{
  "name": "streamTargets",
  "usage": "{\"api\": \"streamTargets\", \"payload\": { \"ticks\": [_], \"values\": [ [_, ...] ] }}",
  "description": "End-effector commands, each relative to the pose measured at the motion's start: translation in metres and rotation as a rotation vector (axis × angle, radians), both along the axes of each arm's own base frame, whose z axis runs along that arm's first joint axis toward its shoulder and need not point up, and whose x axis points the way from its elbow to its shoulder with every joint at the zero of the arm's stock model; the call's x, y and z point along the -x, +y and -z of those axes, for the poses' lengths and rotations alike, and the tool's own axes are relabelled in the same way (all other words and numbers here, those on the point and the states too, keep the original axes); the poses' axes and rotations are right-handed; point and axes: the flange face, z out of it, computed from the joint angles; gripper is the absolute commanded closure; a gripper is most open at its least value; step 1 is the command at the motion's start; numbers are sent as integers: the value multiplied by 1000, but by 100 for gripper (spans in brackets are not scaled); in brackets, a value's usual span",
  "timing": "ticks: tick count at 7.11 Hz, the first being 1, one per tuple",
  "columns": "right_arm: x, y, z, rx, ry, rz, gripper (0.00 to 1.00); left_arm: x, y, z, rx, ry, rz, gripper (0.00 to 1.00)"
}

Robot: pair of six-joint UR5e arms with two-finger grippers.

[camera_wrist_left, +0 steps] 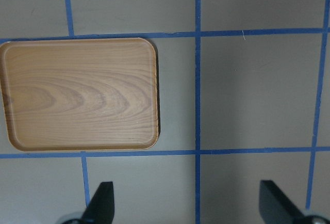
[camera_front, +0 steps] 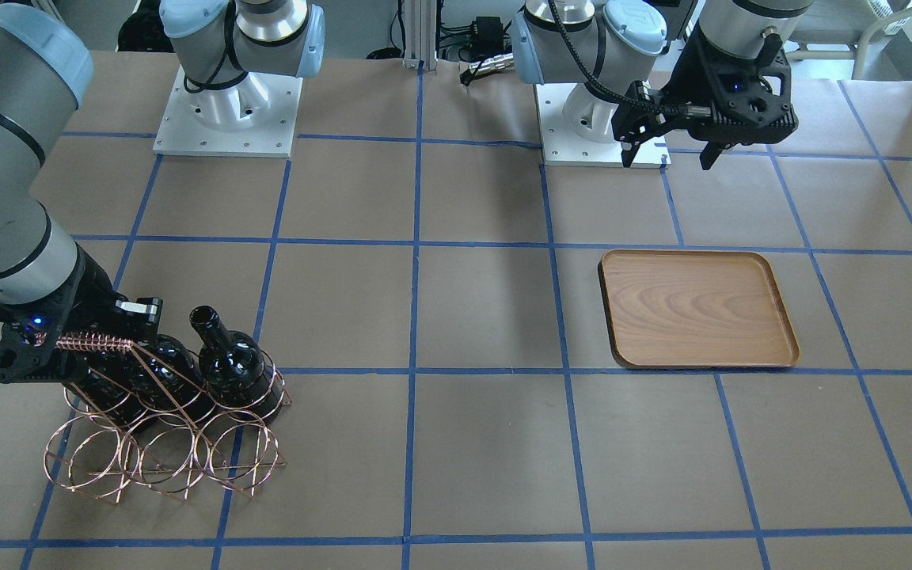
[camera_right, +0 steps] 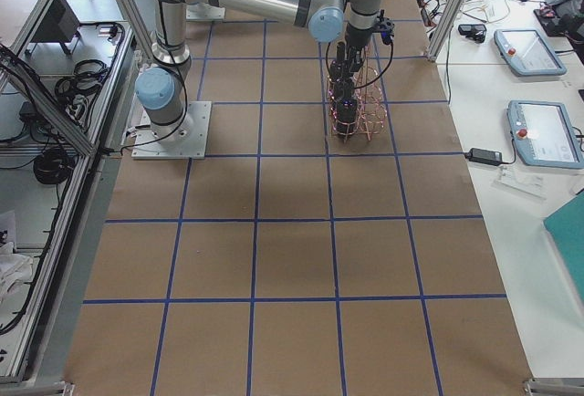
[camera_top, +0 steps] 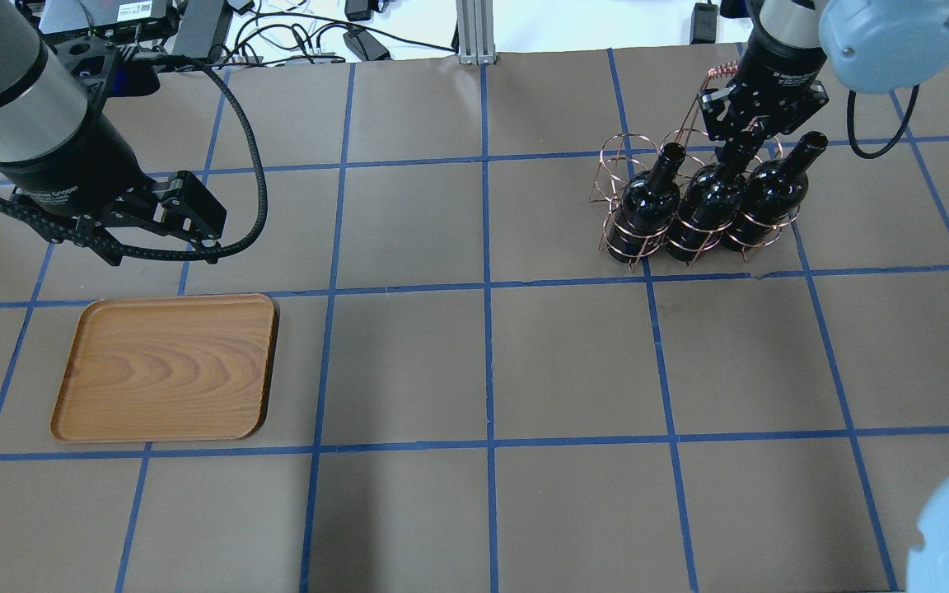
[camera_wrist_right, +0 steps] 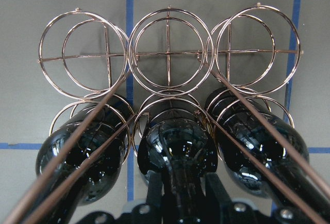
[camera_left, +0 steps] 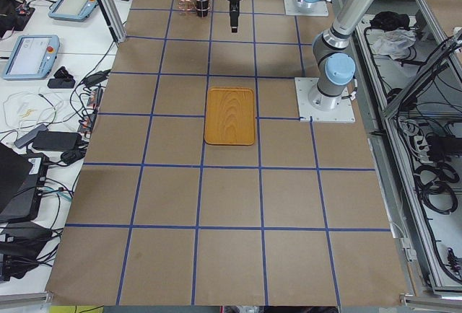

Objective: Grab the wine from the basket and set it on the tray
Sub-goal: 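Grasp the neck of the nearest dark wine bottle with the right gripper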

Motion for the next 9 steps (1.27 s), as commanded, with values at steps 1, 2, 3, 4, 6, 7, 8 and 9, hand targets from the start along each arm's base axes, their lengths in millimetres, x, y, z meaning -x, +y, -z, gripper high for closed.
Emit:
{"api": "streamTargets", "payload": {
  "ticks": [1,2,3,4,6,7,8,9],
  "values": [
    [-4,1,-22,23,4,-5,89,0,0,0,1,0,0,0],
    [-6,9,-61,13,2,-6,89,0,0,0,1,0,0,0],
    [-7,25,-103,1,0,-6,89,1,-1,0,1,7,-10,0],
    [-11,48,-144,45,-5,-6,89,0,0,0,-1,2,-1,0],
    [-33,92,-173,28,3,-41,89,-2,1,-3,5,1,-7,0],
    [-49,100,-148,-48,-16,-20,96,-6,-1,-2,11,1,-11,0],
    [-76,111,-121,-97,-7,19,100,-8,-2,-2,10,2,-16,0],
    [-133,124,-111,-82,9,41,100,-8,-3,0,9,5,-16,0]
  ]
}}
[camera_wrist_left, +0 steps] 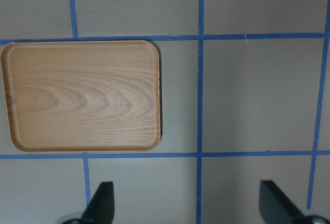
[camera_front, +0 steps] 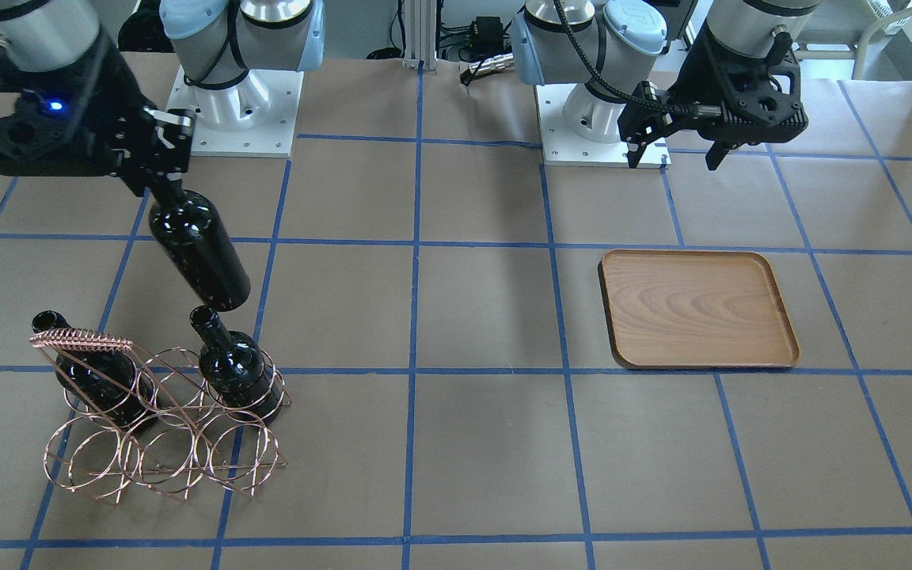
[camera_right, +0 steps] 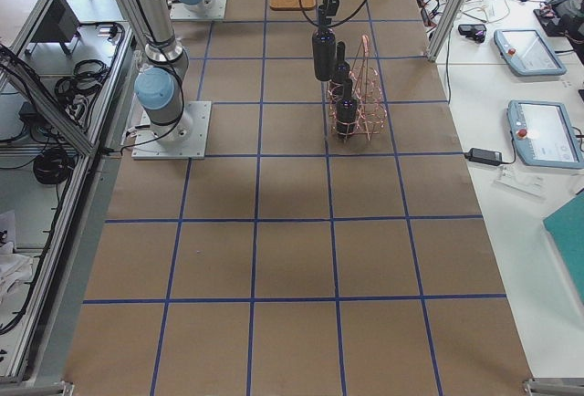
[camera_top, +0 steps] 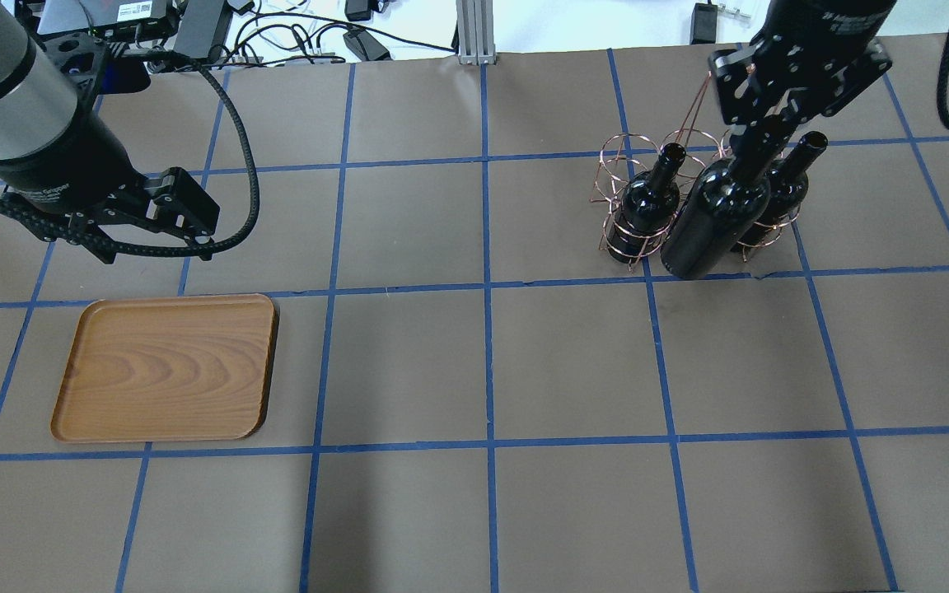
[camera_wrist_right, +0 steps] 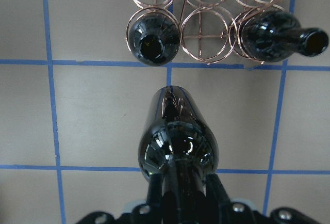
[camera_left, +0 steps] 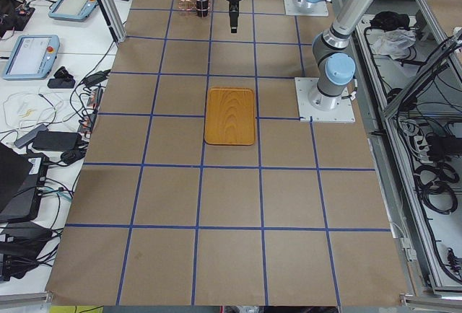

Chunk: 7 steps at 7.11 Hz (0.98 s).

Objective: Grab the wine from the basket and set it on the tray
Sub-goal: 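Grasp the neck of the nearest dark wine bottle with the right gripper, then lift the bottle out of the rack and carry it toward the tray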

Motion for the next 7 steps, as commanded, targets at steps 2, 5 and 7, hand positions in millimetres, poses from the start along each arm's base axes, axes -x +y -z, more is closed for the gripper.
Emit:
{"api": "streamTargets", "payload": {
  "ticks": [2,5,7],
  "values": [
    [-136,24,48,8,26,41,100,-1,0,0,-2,-2,-2,0],
    [-210,16,84,65,15,147,100,-13,-3,-2,5,1,36,0],
    [-247,19,90,71,12,194,100,-30,-5,-5,12,0,12,0]
  ]
}}
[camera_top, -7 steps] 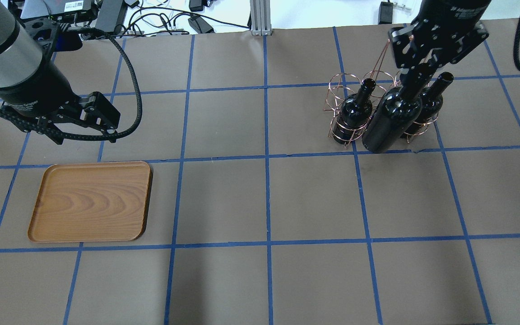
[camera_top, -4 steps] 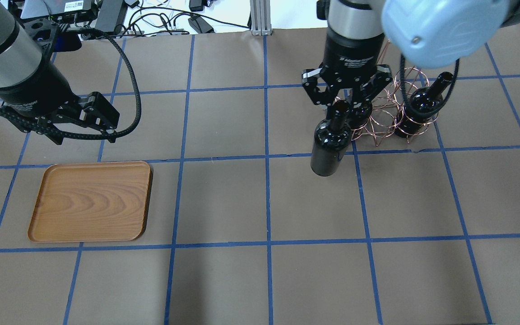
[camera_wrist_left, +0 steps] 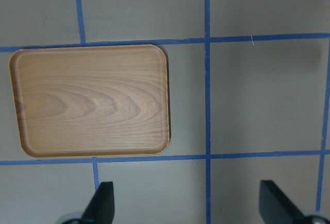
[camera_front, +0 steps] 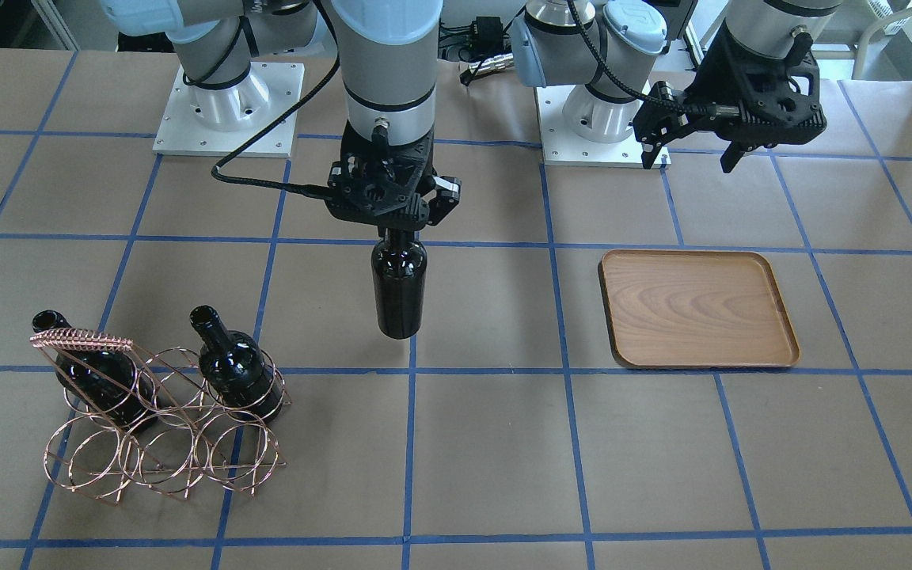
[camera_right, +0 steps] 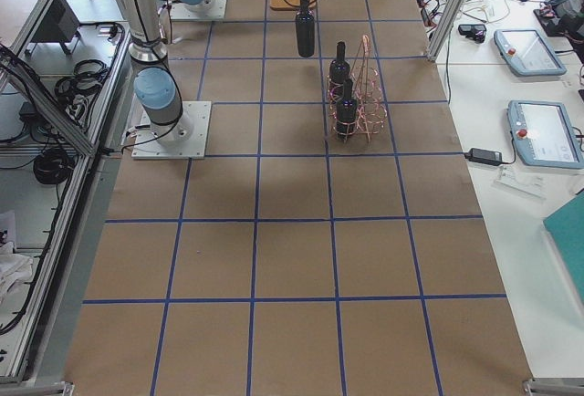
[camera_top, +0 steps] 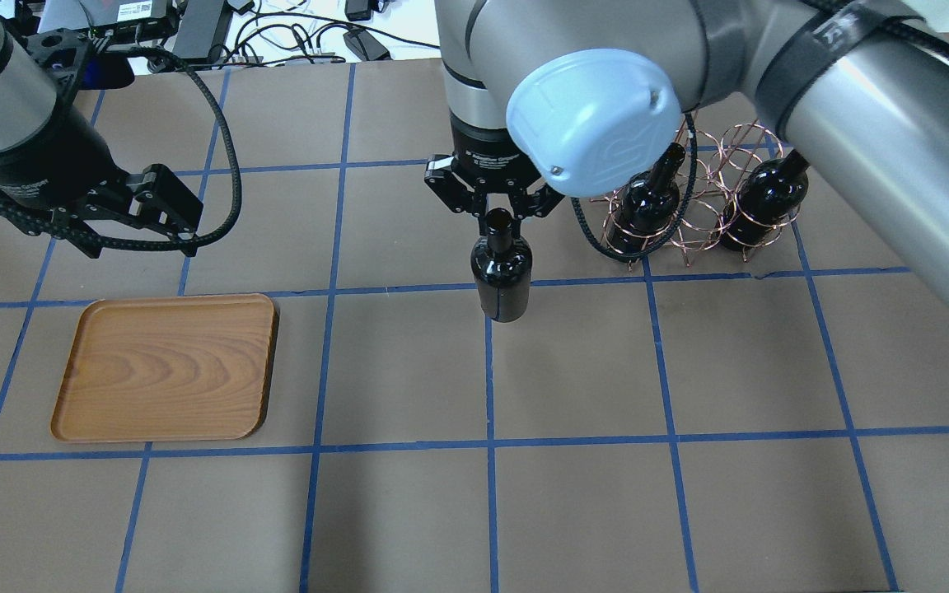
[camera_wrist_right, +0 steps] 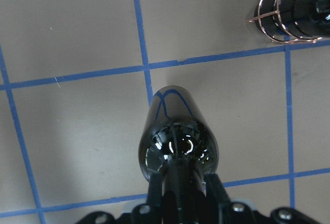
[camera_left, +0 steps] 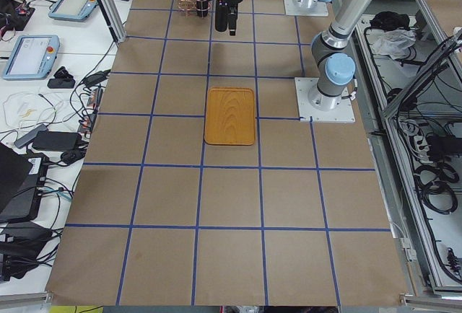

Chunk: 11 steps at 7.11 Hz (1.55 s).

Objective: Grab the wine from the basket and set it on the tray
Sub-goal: 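Lift the bottle out of the rack and carry it toward the tray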

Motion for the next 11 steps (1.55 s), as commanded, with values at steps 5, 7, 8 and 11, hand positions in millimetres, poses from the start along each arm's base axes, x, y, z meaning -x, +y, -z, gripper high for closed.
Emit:
{"api": "streamTargets", "payload": {
  "ticks": [5,7,8,11],
  "values": [
    [-100,21,42,12,-47,121,100,-17,-3,0,2,1,4,0],
    [-105,25,44,12,-45,156,61,-17,-2,1,-1,1,4,0],
    [-106,29,46,29,-21,138,23,-17,-2,1,-1,1,4,0],
    [-46,7,-12,145,-14,79,0,-15,0,-1,6,1,7,0]
  ]
}}
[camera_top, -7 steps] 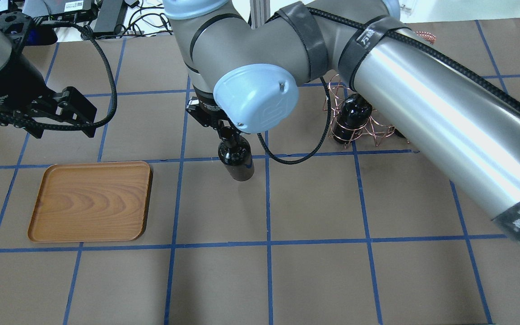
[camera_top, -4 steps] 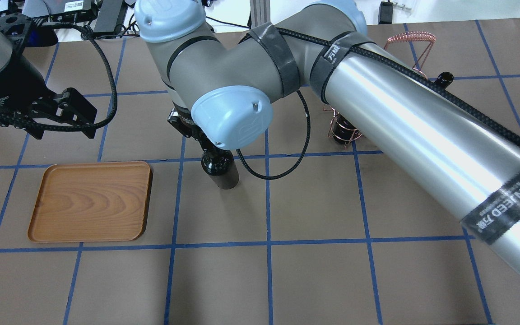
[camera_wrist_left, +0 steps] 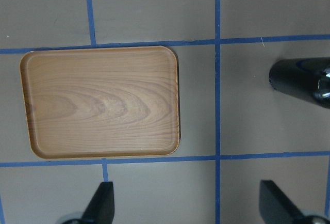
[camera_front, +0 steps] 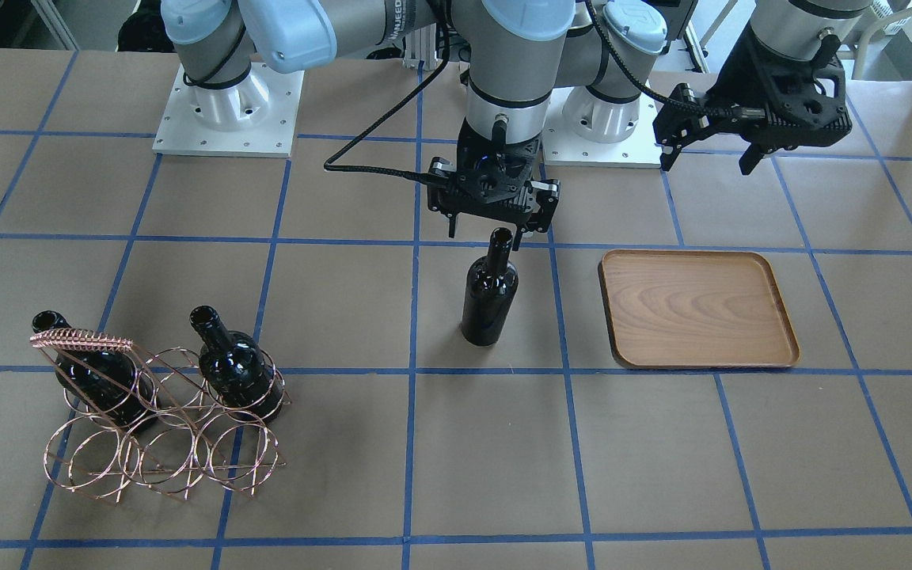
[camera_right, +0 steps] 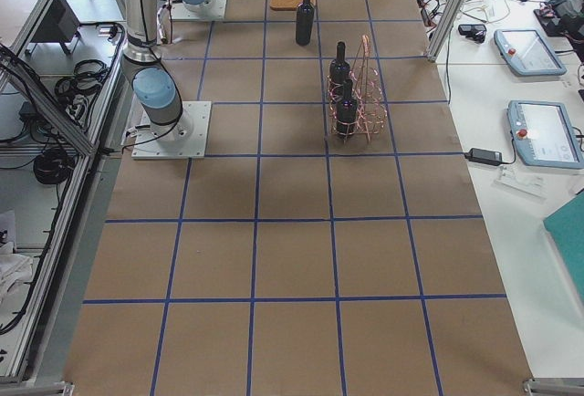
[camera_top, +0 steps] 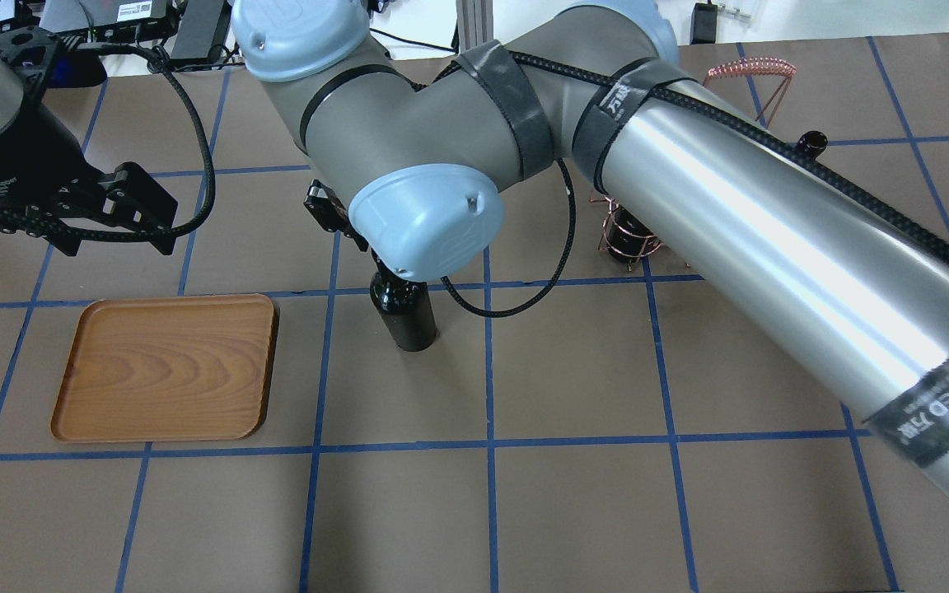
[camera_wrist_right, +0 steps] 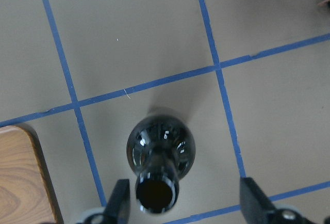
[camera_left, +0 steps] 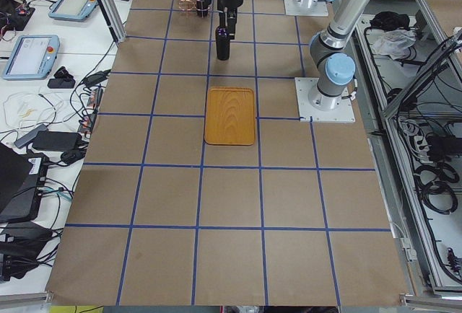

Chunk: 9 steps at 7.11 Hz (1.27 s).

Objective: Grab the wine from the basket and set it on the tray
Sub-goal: 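Set the bottle upright on the table, release, and raise the right gripper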

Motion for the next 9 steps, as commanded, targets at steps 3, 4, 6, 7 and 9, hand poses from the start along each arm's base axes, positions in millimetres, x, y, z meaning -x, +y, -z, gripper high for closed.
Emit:
{"api": "streamTargets", "payload": {
  "ticks": [3,4,6,7,9],
  "values": [
    [173,-25,-83,-95,-15,-185,0,0,-7,4,8,3,4,0],
    [217,-32,-95,-100,-11,-229,0,0,-13,9,16,5,3,0],
    [277,-42,-110,-74,-5,-336,0,37,-13,10,33,15,41,0],
    [280,-42,-112,-71,-5,-334,0,77,-8,16,23,15,-6,0],
    [281,-40,-117,-48,-16,-338,0,138,-8,21,83,38,-7,0]
  ]
}}
